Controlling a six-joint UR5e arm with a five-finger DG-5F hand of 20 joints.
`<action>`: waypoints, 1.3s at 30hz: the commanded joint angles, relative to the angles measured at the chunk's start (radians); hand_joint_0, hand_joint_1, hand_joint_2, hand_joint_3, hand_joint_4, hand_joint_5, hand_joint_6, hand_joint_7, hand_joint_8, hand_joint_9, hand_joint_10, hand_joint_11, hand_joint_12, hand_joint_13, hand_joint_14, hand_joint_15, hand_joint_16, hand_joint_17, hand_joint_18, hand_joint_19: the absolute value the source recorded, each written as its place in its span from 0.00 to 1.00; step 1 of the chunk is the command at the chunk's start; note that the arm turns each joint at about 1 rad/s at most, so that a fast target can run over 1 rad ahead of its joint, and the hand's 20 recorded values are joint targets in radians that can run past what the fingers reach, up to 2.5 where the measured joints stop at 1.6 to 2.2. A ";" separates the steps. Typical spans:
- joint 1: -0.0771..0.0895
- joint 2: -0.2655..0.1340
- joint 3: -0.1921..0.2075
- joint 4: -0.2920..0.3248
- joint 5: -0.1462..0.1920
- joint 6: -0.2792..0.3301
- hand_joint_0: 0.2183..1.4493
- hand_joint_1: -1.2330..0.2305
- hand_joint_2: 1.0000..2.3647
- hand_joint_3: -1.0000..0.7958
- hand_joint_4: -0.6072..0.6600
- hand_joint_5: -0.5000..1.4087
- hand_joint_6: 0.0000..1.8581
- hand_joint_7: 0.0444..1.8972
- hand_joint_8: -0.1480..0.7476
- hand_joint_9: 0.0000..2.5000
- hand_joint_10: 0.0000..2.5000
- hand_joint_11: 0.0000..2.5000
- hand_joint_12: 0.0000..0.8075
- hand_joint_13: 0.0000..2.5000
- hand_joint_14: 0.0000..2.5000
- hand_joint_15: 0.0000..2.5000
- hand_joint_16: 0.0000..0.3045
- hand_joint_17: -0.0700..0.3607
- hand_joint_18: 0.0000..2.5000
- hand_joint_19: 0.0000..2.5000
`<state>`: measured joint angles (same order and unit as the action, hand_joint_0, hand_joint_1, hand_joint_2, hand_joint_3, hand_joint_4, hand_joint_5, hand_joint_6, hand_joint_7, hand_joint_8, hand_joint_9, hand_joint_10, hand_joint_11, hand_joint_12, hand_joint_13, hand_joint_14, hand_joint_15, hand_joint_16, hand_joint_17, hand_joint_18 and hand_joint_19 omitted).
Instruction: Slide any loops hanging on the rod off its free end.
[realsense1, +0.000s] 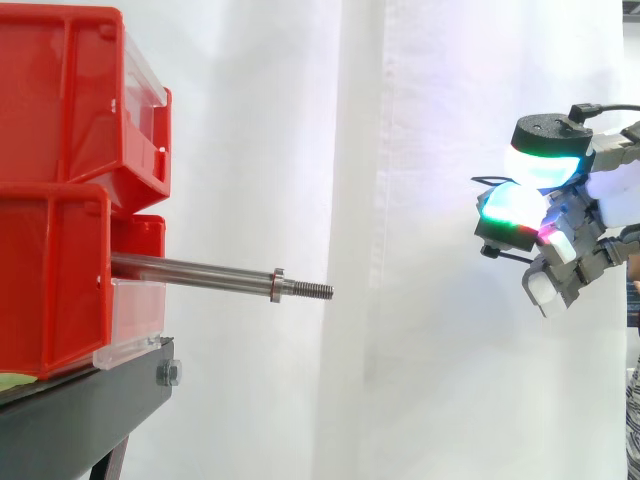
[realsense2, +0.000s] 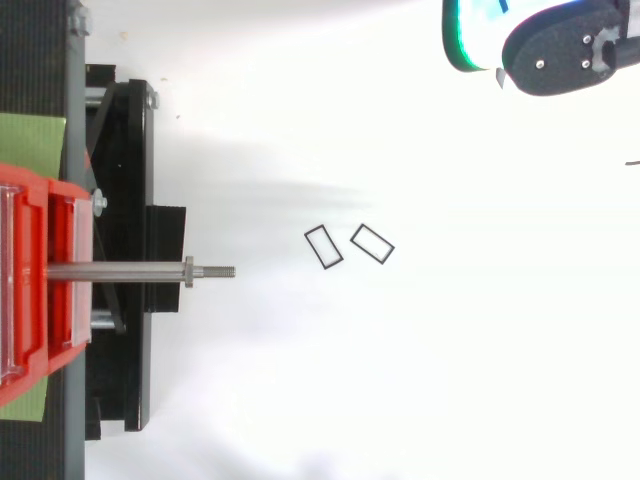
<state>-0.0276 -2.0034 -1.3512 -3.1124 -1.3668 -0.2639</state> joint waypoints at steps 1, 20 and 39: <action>0.000 -0.001 0.001 0.000 0.000 0.000 0.33 0.33 0.01 0.46 0.54 0.20 0.48 0.58 0.55 0.46 0.01 0.21 0.43 0.37 0.01 0.14 0.13 0.37 0.30 0.15; 0.000 0.000 0.000 0.000 0.000 0.000 0.33 0.33 0.01 0.46 0.54 0.20 0.48 0.59 0.54 0.47 0.01 0.21 0.43 0.37 0.01 0.14 0.13 0.37 0.31 0.15; 0.000 0.000 0.001 0.000 0.000 0.000 0.34 0.33 0.01 0.45 0.54 0.20 0.48 0.59 0.54 0.46 0.01 0.21 0.43 0.37 0.00 0.13 0.13 0.37 0.30 0.15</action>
<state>-0.0276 -2.0036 -1.3507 -3.1124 -1.3668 -0.2638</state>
